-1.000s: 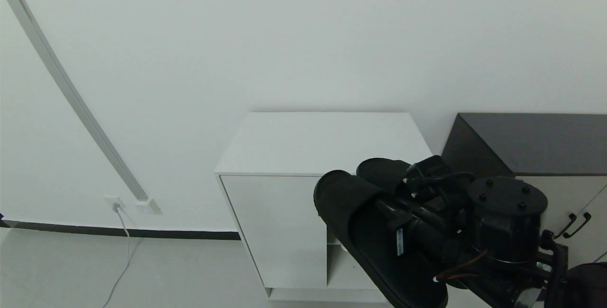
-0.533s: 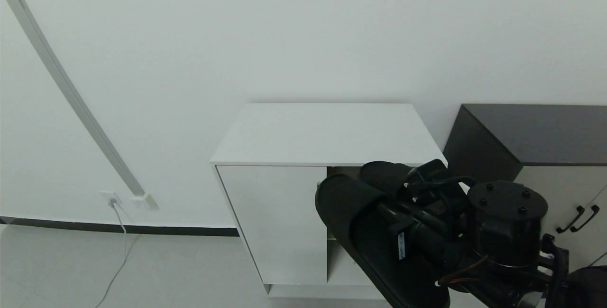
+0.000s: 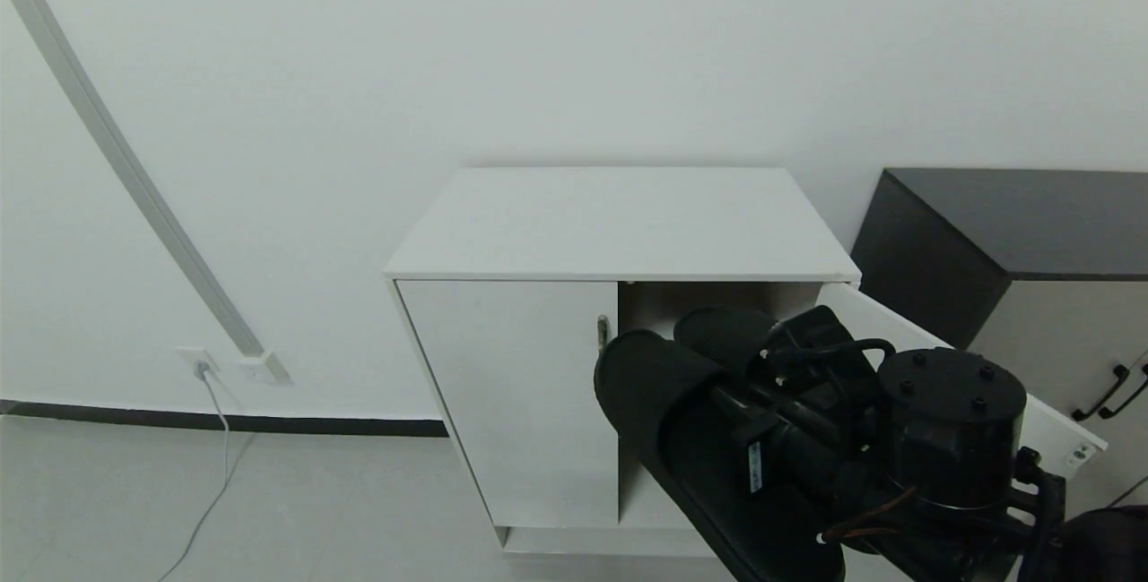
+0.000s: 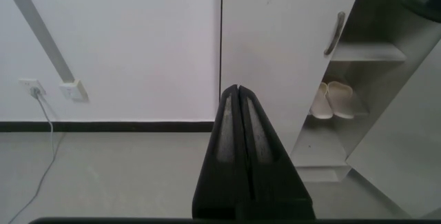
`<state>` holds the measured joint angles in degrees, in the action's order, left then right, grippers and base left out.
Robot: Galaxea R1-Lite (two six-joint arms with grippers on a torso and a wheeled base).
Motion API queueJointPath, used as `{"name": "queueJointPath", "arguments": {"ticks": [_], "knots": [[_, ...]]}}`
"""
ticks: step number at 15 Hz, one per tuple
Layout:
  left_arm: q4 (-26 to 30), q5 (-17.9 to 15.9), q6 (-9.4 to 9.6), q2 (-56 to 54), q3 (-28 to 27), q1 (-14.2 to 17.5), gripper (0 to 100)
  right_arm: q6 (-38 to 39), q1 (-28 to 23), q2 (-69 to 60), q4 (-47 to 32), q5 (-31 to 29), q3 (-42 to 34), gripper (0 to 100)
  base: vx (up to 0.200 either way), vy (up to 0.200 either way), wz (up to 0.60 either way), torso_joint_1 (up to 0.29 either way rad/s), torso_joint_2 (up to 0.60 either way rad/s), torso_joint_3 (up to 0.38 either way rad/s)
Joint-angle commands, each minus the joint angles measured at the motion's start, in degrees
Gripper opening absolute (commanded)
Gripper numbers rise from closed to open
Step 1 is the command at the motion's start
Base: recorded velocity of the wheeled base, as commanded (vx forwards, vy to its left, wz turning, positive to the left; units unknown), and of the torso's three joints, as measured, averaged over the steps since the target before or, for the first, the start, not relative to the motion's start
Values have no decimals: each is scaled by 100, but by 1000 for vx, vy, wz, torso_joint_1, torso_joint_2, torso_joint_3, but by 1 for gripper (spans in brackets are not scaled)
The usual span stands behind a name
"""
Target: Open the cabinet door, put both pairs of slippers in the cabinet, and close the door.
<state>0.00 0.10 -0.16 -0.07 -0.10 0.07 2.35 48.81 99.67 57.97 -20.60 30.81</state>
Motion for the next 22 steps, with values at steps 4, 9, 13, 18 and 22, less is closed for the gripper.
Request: {"name": "queueJointPath", "arguments": {"ticks": [4, 9, 13, 18, 22], "knots": [[0, -1, -2, 7, 1, 1, 0, -16, -21, 53, 13, -5, -13, 0, 0, 0, 0, -225, 543, 319], [0, 8, -2, 7, 1, 1, 0, 2, -21, 79, 13, -14, -13, 0, 0, 0, 0, -207, 524, 314], [0, -1, -2, 7, 1, 1, 0, 2, -30, 79, 22, -14, -13, 0, 0, 0, 0, -176, 500, 316], [0, 8, -2, 7, 1, 1, 0, -16, -82, 79, 13, -14, -13, 0, 0, 0, 0, -66, 209, 140], [0, -1, -2, 7, 1, 1, 0, -16, -117, 79, 13, 4, -31, 0, 0, 0, 0, 0, 0, 0]]}}
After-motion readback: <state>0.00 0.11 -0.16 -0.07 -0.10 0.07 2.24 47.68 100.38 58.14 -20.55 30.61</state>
